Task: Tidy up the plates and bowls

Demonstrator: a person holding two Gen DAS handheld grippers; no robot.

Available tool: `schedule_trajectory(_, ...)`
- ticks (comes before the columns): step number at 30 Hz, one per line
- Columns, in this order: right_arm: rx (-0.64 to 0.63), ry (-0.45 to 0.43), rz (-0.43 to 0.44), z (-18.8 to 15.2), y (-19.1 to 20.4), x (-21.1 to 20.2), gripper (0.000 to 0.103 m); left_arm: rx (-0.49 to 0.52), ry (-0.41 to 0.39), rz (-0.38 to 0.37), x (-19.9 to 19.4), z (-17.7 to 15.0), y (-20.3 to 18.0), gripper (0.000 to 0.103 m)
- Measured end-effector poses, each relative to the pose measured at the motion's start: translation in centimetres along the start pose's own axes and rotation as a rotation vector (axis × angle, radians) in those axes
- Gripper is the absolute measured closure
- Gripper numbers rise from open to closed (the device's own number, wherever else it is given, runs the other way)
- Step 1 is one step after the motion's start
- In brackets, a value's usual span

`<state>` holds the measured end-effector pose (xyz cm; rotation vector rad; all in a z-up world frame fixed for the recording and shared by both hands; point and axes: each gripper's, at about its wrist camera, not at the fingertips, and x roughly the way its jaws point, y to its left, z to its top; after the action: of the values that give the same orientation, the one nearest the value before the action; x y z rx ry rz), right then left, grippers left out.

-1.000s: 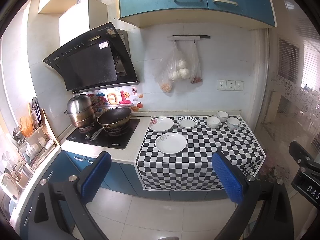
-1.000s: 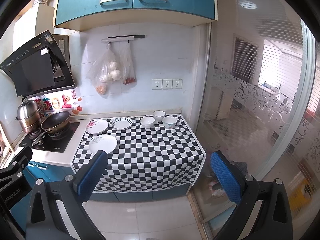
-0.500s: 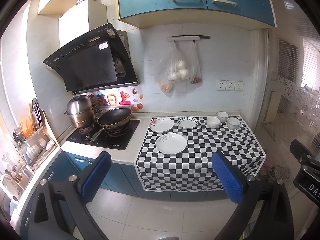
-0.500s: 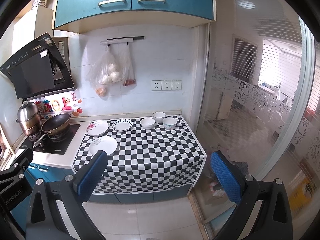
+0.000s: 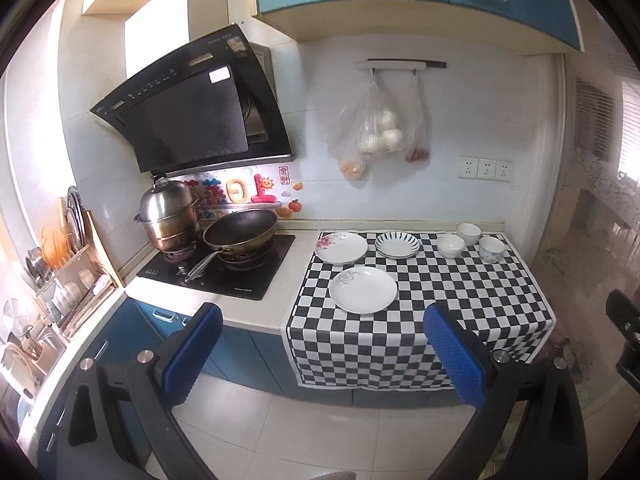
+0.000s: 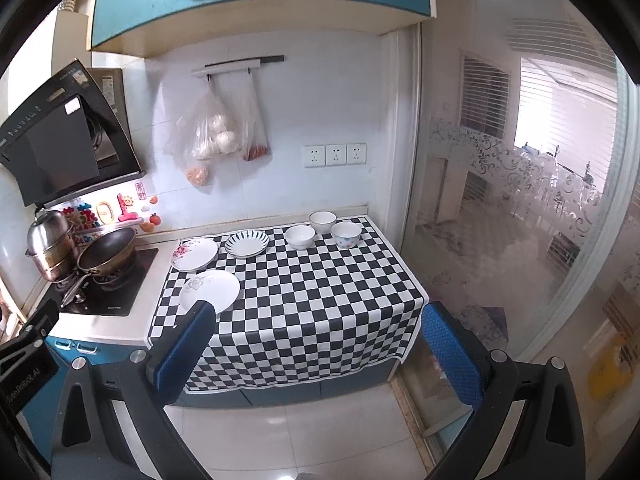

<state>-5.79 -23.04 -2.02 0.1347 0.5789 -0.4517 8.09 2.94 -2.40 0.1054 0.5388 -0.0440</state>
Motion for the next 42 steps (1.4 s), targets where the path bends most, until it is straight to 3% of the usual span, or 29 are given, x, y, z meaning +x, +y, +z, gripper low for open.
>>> schedule_trajectory(6,-0.015,0.013,-0.029,0.9,2.6,5.6,0.0,0.001,-0.002,0.04,5.4,1.1,1.0,0.0)
schedule_trajectory(14,-0.053,0.071,-0.036,3.3,5.9,16.8,0.0,-0.005,0.059,0.087,15.5,3.2,0.9,0.0)
schedule_trajectory(32,-0.248,0.258,0.161,10.0,16.9,50.2,0.0,-0.035,0.281,0.195,40.8,7.8,-4.1,0.0)
schedule_trajectory(37,-0.313,0.333,0.197,9.5,19.5,57.2,0.0,-0.032,0.342,0.197,47.4,7.1,-5.6,0.0)
schedule_trajectory(42,-0.361,0.456,0.295,6.5,21.8,63.7,0.0,0.002,0.479,0.169,55.0,4.2,-7.0,0.0)
